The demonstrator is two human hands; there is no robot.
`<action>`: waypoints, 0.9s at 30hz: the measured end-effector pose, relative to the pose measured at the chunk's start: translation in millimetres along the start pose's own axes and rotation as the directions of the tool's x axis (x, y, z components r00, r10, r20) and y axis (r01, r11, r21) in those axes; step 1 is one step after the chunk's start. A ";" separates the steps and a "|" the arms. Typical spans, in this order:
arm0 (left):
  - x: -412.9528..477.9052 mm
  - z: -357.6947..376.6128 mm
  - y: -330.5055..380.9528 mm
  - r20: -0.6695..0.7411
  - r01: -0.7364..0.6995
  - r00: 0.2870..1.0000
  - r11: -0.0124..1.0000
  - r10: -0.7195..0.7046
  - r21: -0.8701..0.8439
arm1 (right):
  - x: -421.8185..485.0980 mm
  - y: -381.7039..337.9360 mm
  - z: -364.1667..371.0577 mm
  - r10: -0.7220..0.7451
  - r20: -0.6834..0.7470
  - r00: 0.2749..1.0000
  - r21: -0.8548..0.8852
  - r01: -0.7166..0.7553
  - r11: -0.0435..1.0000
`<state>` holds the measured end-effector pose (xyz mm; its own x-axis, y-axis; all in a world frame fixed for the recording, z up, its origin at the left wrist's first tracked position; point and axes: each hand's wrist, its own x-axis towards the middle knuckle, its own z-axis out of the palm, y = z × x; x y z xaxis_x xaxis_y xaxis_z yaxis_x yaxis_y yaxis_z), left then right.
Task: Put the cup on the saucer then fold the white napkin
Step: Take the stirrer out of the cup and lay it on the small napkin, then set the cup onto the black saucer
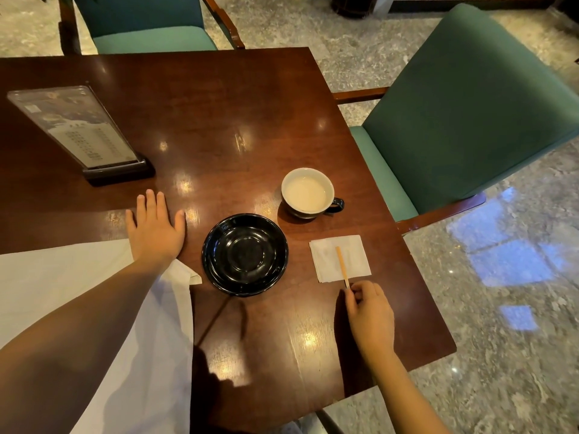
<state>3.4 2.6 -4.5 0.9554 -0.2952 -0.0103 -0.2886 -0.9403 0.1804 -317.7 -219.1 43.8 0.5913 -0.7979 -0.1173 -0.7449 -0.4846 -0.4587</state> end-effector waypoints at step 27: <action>-0.4 0.4 0.0 0.007 0.006 1.000 1.000 -0.006 0.015 | 194.5 -61.6 -41.2 -0.186 0.617 0.764 0.266 0.020 0.964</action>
<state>3.1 2.7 -4.8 0.9566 -0.2910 -0.0178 -0.2842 -0.9444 0.1654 -169.6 -359.2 85.5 0.7815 -0.2981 -0.5481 -0.6238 -0.3877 -0.6786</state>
